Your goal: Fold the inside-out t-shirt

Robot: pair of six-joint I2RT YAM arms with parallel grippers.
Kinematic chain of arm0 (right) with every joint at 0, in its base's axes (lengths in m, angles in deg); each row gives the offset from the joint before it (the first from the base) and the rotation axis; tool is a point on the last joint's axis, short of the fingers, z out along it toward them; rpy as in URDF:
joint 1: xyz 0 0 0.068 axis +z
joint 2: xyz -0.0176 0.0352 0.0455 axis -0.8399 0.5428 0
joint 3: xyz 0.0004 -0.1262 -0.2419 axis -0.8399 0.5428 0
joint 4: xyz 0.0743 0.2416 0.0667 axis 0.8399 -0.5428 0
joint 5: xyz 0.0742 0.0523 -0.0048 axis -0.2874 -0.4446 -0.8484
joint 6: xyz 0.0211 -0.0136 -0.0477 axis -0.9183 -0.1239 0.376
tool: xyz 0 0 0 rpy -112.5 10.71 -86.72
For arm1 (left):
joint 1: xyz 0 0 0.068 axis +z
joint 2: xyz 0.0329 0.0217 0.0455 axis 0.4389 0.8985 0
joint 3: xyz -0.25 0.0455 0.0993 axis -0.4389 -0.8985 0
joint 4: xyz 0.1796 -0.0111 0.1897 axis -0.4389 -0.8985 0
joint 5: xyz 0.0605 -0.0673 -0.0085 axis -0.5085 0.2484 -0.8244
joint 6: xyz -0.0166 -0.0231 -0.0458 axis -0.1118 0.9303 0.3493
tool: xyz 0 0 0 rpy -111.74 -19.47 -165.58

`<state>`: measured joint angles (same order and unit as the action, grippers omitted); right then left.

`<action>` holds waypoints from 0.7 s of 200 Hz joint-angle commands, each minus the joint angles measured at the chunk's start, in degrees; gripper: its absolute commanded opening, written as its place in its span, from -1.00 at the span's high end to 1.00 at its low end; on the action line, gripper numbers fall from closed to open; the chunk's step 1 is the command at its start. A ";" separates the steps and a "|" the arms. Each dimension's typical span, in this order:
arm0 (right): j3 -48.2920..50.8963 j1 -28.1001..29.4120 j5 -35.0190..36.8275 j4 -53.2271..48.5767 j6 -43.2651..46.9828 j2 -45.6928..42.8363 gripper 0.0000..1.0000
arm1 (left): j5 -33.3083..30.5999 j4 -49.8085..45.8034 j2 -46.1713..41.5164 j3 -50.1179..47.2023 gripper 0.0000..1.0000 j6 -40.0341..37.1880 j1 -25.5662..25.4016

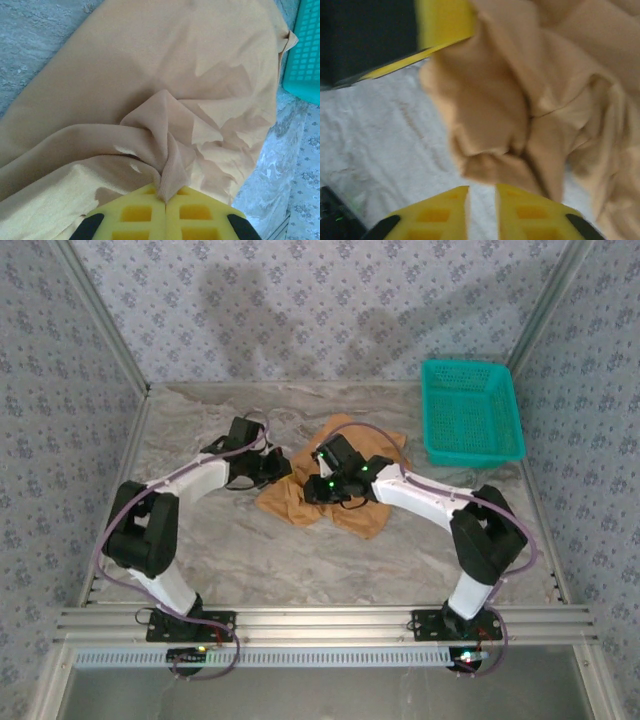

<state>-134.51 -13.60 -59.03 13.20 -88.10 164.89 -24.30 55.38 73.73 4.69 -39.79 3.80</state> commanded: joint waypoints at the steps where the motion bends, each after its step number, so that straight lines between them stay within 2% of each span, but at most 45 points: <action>1: -2.29 -0.37 1.52 1.53 1.30 3.35 0.36 | -0.55 -0.88 -2.36 -0.71 1.00 -1.04 -0.08; 31: -4.83 -0.37 -0.59 2.61 1.57 7.47 0.29 | -0.21 -0.83 -2.25 -0.71 1.00 -1.03 -0.08; 56: -5.29 -0.37 -0.90 4.83 1.08 8.97 0.12 | -0.09 -0.92 -2.23 -0.79 1.00 -1.25 -0.08; 77: -6.64 -0.55 -1.45 5.81 0.47 10.55 0.12 | 0.27 -0.67 -1.97 -0.83 1.00 -1.28 -0.08; 83: -7.17 -0.52 -1.09 5.68 0.31 11.02 0.20 | 0.51 -0.57 -1.88 -0.81 1.00 -1.22 0.00; 92: -7.84 -0.62 -0.23 5.39 -0.06 11.53 0.43 | 0.86 -0.35 -1.79 -0.80 1.00 -1.24 0.08; 103: -8.87 -0.84 0.68 3.90 -0.20 11.69 0.84 | 1.01 -0.27 -1.79 -0.80 1.00 -1.11 0.18; 109: -9.43 -0.93 1.14 2.82 -0.15 11.44 1.00 | 1.01 -0.30 -1.87 -0.80 1.00 -1.13 0.27; 140: -9.83 -1.02 2.60 -4.09 1.16 5.07 1.00 | 1.67 -1.11 -1.88 0.35 1.00 -1.83 1.47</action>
<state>-142.66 -14.25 -58.33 15.70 -88.06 175.30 -24.04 55.11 73.21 4.53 -39.98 4.19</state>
